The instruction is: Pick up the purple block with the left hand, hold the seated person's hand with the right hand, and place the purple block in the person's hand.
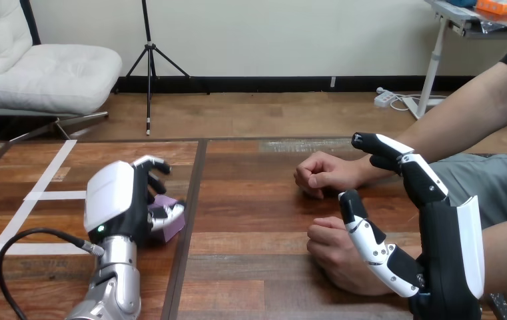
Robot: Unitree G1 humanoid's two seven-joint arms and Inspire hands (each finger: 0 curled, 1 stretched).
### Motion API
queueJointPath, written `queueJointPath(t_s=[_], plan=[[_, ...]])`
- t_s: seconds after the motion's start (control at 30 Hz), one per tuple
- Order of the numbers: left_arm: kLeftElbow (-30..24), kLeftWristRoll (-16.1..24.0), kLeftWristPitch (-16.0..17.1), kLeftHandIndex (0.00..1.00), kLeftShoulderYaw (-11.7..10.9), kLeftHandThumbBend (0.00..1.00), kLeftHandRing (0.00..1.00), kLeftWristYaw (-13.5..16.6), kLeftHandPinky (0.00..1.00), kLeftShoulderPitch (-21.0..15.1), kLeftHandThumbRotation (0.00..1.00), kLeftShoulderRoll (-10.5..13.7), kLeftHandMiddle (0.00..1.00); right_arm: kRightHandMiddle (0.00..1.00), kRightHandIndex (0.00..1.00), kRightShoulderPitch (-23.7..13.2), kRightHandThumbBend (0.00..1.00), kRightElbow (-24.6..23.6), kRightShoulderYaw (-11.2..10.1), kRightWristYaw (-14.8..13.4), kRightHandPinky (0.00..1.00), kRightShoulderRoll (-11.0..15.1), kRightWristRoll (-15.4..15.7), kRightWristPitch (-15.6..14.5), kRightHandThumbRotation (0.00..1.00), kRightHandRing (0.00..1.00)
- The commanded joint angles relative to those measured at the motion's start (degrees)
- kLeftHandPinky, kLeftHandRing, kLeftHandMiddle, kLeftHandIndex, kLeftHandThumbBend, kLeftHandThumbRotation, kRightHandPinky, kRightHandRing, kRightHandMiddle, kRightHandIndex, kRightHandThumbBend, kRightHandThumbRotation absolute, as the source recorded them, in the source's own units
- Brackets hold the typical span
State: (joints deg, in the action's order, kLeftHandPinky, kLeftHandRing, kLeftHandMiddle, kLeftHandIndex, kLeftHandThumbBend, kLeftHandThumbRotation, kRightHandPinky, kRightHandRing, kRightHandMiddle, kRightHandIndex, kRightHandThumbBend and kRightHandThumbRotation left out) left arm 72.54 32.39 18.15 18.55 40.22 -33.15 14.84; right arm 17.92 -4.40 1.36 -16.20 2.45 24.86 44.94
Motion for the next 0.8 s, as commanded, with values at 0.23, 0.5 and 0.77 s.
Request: queueJointPath(t_s=[0.23, 0.5, 0.77], plan=[[-0.63, 2.92, -6.07, 0.82, 2.62, 0.79, 0.77, -1.1, 0.71, -2.96, 0.37, 0.83, 0.81, 0.76, 0.75, -1.32, 0.41, -3.15, -0.36, -0.53, 0.75, -0.6, 0.25, -0.39, 0.45, 0.78], [-1.01, 2.94, -9.17, 0.87, 2.96, 0.85, 0.85, -3.47, 0.81, -3.42, 0.46, 0.57, 0.87, 0.76, 0.75, -1.38, 0.41, -2.99, -0.26, -0.52, 0.75, -0.62, -0.06, -0.28, 0.46, 0.78], [-1.17, 2.63, -12.19, 0.89, 3.46, 0.86, 0.86, -5.63, 0.83, -4.24, 0.5, 0.18, 0.88, 0.76, 0.75, -1.69, 0.41, -2.57, -0.25, -0.6, 0.75, -0.42, -0.12, 0.12, 0.45, 0.78]])
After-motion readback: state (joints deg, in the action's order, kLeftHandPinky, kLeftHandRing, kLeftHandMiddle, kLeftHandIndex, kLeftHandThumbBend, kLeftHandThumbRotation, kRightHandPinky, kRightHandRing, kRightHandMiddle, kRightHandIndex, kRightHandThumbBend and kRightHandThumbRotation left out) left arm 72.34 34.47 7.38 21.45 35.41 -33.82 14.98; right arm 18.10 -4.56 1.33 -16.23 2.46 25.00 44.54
